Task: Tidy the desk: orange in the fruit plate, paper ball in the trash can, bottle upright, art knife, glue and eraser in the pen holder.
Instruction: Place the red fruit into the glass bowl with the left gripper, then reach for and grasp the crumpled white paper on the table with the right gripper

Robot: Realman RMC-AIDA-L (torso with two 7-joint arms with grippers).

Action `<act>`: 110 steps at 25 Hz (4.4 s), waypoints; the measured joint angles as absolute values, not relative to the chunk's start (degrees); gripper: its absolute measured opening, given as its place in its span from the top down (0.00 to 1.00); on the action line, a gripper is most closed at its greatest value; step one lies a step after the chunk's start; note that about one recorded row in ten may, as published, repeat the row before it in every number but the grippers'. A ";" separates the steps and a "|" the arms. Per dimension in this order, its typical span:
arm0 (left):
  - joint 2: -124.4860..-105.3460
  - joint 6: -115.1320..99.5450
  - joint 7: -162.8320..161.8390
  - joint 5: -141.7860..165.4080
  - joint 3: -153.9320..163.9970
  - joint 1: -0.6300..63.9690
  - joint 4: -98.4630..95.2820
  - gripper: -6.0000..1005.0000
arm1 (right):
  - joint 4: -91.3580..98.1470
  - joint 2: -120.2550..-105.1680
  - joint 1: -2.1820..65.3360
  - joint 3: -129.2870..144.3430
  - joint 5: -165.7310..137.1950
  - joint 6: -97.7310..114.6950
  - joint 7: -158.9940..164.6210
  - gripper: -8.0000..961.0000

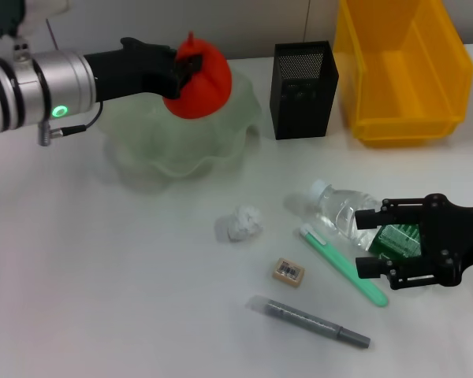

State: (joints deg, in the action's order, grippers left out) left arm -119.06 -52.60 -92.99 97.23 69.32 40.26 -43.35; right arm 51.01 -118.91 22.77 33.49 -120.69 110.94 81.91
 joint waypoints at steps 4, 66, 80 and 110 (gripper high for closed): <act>-119.08 -45.52 -92.66 94.72 74.69 40.25 -42.92 0.92 | 50.66 -118.91 22.83 33.52 -120.67 111.22 81.79 0.21; -114.64 -107.23 -82.05 102.33 57.41 17.92 -52.02 0.15 | 85.77 -117.79 28.04 50.47 -132.52 118.27 118.77 0.21; -115.33 -106.96 -81.66 105.68 57.39 18.19 -51.59 0.15 | 78.27 -118.62 46.36 56.54 -147.25 113.00 127.94 0.21; -117.41 -106.45 -81.62 110.51 57.54 19.00 -51.59 0.16 | 46.90 -119.55 51.83 81.27 -135.72 75.77 128.71 0.21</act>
State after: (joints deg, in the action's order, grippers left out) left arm -117.41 -106.45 -81.62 110.51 57.54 19.00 -51.59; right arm 46.90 -119.55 51.83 81.27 -135.72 75.77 128.71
